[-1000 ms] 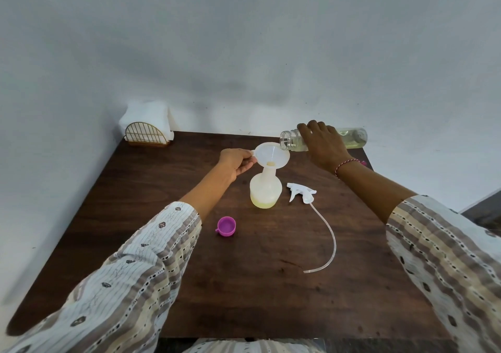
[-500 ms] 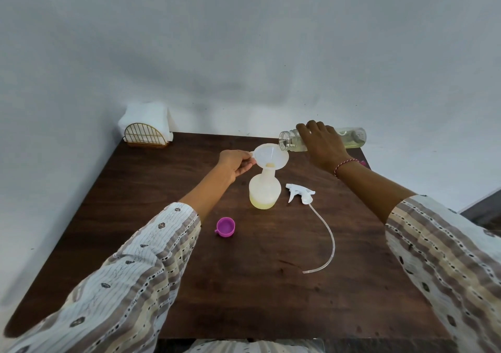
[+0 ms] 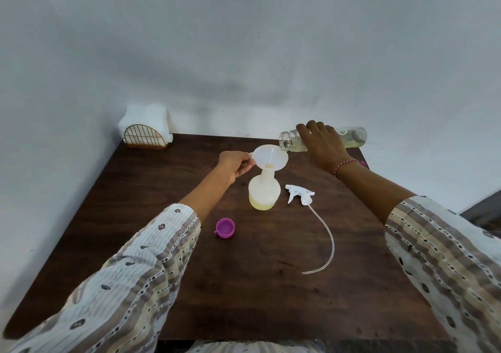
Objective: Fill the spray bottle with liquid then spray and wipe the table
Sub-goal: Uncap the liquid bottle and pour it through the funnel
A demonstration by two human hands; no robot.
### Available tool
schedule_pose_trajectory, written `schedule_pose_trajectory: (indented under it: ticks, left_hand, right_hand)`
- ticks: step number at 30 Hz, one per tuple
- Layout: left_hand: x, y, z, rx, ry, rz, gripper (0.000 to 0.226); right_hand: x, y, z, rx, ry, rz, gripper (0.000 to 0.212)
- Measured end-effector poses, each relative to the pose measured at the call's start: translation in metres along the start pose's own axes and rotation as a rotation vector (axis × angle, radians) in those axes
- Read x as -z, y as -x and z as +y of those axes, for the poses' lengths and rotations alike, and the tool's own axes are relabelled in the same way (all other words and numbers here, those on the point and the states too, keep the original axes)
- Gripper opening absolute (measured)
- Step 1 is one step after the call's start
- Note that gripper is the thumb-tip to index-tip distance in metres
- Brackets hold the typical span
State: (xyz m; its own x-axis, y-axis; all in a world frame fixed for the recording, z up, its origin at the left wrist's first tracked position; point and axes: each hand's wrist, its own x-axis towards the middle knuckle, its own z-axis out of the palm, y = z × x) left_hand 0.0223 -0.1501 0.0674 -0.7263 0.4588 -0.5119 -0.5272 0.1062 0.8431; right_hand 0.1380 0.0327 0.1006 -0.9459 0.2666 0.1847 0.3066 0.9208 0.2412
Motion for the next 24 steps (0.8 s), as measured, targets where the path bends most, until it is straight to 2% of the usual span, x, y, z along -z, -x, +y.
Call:
schedule_pose_trajectory:
  ticks: [24]
  left_hand:
    - [0.0024, 0.0016, -0.0009, 0.048, 0.027, -0.025, 0.019]
  right_hand:
    - [-0.0001, 0.0004, -0.002, 0.014, 0.021, 0.018, 0.044]
